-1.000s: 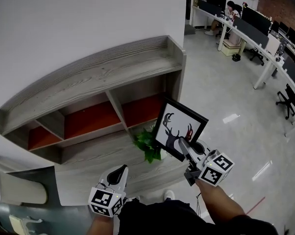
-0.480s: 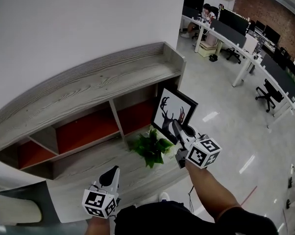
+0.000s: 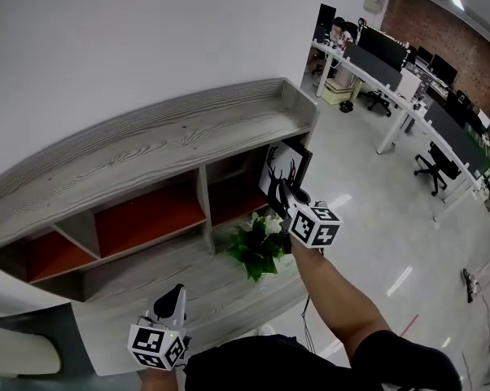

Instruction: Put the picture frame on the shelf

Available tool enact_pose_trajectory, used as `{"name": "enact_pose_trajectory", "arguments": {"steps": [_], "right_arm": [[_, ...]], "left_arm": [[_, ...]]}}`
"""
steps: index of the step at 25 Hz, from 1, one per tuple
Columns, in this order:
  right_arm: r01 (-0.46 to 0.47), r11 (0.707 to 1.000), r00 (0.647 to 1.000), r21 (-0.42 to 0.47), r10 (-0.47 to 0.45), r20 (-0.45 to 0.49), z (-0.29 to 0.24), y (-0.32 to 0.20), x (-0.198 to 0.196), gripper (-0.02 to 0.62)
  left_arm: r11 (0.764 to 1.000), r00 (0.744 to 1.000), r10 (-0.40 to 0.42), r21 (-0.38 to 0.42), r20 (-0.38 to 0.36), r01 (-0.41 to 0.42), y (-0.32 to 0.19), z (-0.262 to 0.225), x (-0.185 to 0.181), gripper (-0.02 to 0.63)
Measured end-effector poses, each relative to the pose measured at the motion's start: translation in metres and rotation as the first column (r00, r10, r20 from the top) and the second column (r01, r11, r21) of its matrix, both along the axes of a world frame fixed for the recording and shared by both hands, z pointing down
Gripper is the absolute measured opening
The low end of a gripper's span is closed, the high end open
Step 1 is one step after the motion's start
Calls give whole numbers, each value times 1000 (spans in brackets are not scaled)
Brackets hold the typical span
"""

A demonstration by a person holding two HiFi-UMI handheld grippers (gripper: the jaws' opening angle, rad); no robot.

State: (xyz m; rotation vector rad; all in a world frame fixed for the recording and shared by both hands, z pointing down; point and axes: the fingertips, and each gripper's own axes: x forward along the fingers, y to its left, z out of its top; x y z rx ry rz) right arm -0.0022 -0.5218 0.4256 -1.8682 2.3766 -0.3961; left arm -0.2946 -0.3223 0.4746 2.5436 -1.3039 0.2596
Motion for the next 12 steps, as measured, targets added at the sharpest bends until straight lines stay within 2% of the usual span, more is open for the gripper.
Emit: {"name": "enact_pose_trajectory", "arguments": {"steps": [6,12], "right_arm": [[-38,999,999,-8,38,-38,8,-23,1,23],[2,993,997,-119,-11,-78,29,-43,-4,24]], "left_arm": [[1000,1000,-21,-2,-5,21,0,1,-13,9],[1000,1000,-23,-9,-4,23,-2,3,-18,9]]}}
